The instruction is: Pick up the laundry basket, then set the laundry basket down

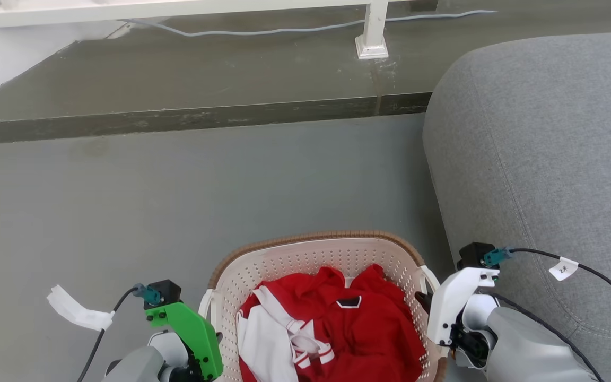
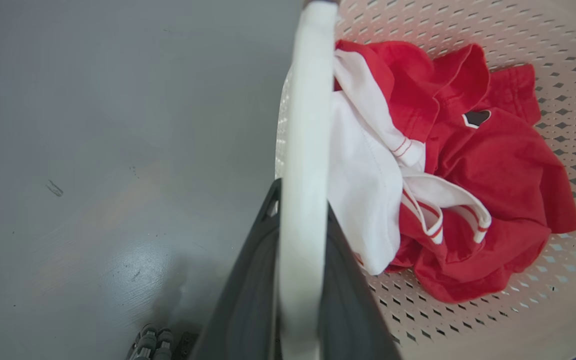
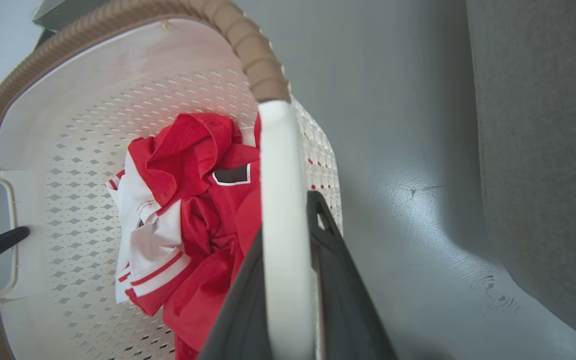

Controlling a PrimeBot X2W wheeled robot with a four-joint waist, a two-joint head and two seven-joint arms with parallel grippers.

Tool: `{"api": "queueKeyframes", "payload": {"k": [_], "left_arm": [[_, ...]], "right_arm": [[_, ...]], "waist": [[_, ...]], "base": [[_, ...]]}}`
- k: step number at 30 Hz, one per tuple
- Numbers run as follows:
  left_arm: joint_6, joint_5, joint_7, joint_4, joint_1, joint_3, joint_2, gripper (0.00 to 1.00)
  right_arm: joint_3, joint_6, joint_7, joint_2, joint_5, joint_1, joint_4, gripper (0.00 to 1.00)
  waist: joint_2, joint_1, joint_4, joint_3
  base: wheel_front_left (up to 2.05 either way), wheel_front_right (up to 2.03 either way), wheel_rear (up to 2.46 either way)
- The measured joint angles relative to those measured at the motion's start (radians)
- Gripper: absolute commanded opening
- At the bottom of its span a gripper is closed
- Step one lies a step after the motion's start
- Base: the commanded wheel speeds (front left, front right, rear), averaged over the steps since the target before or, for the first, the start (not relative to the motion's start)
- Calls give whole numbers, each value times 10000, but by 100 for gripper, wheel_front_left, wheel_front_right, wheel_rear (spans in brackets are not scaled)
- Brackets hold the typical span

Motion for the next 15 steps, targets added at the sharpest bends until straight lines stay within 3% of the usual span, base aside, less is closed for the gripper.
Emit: {"api": "queueKeyframes", "payload": {"k": [15], "left_arm": [[0, -140, -2, -42, -1, -67, 52, 0]], "right_arm": [[134, -6, 0, -2, 176, -11, 0, 0]], "waist": [[0, 0, 7, 124]], "base": [[0, 0, 0]]}}
